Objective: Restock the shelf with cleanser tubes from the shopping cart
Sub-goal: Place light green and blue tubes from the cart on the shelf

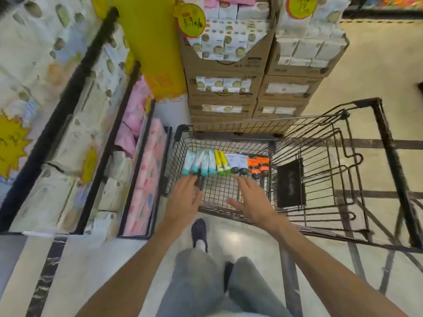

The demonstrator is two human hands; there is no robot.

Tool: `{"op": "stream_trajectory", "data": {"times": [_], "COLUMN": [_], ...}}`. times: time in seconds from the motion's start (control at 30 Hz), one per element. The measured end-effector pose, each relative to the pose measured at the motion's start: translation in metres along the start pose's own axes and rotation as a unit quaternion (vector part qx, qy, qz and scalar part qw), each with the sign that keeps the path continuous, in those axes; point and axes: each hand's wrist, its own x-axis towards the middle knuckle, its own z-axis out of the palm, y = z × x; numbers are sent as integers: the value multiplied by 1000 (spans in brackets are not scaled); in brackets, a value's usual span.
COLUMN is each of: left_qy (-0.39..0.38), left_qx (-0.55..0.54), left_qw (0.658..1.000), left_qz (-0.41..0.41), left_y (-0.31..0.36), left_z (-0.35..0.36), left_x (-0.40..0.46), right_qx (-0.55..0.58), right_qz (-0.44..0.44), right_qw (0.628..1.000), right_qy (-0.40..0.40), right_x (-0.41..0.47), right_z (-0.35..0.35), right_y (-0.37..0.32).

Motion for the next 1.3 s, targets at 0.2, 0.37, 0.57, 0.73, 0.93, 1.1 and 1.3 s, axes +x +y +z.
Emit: {"op": "stream_trajectory", "data": {"times": [0.2, 0.37, 0.57, 0.73, 0.93, 1.1, 1.3], "left_qy": [-65, -111, -137, -127, -166, -143, -84], "left_qx": [-13, -15, -7, 60, 176, 109, -36], "left_qw": [997, 991, 987, 987, 966, 974, 985], "left_qz": [-39, -71, -87, -79, -92, -141, -148], "left_y": [-55, -95, -141, -172, -189, -176, -174], "left_z": [24, 61, 134, 201, 250, 260, 253], "left_x": [108, 168, 224, 274, 295, 262, 213], "right_qx": [6, 21, 37, 62, 86, 104, 119], "right_qz": [52, 95, 127, 127, 120, 128, 140], "right_qw": [998, 993, 987, 982, 982, 978, 972], "right_qy": [-32, -61, -89, -123, -118, -129, -147], "right_x": [83, 138, 190, 218, 236, 237, 237], "right_z": [14, 42, 96, 149, 187, 198, 208], "right_y": [5, 21, 51, 81, 109, 122, 124]}}
